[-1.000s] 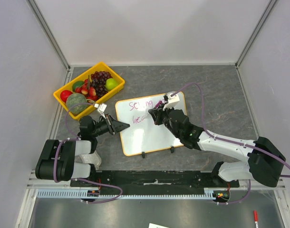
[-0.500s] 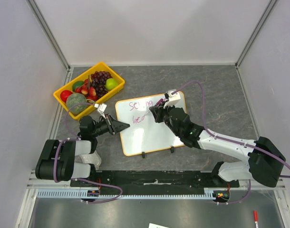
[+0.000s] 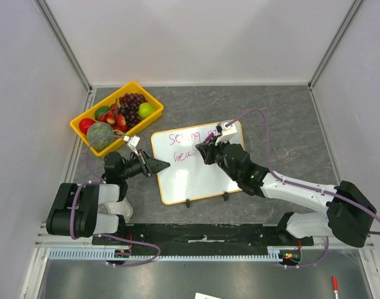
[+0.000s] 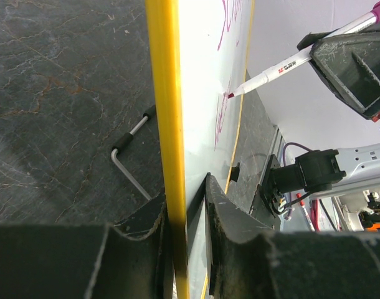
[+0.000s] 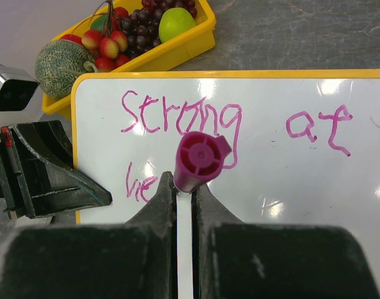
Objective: Write a sentence on the whiteboard
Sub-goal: Pick up the sentence from the whiteboard.
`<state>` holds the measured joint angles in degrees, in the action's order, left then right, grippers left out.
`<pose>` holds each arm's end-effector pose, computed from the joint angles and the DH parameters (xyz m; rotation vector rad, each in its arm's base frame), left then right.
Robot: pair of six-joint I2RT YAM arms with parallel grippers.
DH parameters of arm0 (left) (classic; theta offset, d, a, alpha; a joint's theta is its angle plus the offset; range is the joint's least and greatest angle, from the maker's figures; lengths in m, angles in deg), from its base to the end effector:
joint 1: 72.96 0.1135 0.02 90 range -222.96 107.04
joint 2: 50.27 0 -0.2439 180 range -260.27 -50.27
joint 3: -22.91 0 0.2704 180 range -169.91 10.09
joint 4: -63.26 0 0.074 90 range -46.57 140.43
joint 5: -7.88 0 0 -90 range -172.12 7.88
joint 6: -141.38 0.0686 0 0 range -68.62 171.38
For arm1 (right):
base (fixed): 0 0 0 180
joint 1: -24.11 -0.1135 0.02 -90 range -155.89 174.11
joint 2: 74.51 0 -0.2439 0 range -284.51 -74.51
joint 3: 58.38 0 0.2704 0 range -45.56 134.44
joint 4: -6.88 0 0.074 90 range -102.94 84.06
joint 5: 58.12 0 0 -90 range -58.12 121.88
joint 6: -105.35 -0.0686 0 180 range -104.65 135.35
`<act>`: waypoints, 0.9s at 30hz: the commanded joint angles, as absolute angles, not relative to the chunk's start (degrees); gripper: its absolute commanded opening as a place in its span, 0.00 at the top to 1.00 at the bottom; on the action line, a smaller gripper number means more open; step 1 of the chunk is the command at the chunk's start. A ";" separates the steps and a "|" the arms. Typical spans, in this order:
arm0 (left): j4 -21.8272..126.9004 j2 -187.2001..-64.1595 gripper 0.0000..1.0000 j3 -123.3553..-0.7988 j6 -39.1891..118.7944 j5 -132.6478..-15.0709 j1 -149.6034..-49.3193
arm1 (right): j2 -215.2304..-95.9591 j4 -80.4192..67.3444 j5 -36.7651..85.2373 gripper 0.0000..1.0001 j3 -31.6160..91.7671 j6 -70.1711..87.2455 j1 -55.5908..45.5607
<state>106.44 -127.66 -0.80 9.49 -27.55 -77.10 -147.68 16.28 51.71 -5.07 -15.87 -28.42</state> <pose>0.2341 -0.0730 0.1129 0.1435 1.8885 -1.3923 0.2253 0.2556 0.2299 -0.0749 1.8037 0.7600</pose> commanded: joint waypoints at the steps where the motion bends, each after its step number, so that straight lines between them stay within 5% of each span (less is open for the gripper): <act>1: 106.07 -128.50 0.98 -1.60 14.20 -28.95 -77.27 | -146.50 14.19 52.36 1.00 -7.15 -15.67 -28.10; 27: 105.98 -128.50 0.98 -1.60 14.20 -28.95 -77.36 | -144.74 17.00 53.50 1.00 -2.58 -14.35 -27.04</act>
